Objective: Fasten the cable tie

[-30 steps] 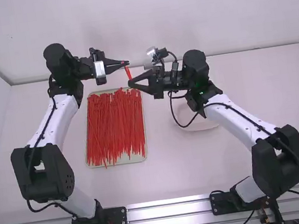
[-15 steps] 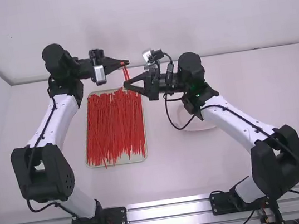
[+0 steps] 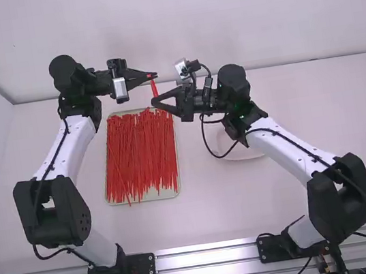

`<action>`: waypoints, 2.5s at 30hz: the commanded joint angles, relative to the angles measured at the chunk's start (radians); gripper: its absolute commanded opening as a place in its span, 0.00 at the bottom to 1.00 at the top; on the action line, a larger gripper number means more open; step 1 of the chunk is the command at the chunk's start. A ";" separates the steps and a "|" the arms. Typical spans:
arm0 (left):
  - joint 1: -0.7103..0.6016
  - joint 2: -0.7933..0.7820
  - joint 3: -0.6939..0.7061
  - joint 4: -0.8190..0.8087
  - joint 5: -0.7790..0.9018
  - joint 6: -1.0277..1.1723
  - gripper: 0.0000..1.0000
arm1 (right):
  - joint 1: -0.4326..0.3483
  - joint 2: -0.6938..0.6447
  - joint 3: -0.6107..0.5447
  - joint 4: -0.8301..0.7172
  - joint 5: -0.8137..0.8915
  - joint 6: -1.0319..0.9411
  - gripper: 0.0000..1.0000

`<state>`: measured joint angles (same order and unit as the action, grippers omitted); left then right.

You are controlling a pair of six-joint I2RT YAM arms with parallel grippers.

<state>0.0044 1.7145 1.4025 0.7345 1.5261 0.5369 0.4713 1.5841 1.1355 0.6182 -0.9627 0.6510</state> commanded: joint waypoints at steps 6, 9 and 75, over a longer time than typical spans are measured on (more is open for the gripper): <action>-0.011 -0.001 0.006 0.004 0.011 -0.013 0.02 | -0.001 0.001 -0.004 0.004 0.026 0.020 0.00; -0.011 -0.001 0.006 0.002 0.012 -0.005 0.02 | -0.001 0.001 -0.004 0.014 0.029 0.026 0.00; -0.036 -0.001 -0.027 0.068 -0.043 0.036 0.02 | -0.006 0.001 -0.004 0.024 0.016 0.026 0.00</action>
<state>-0.0246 1.7145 1.3846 0.7975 1.4689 0.5724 0.4690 1.5841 1.1355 0.6399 -0.9379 0.6743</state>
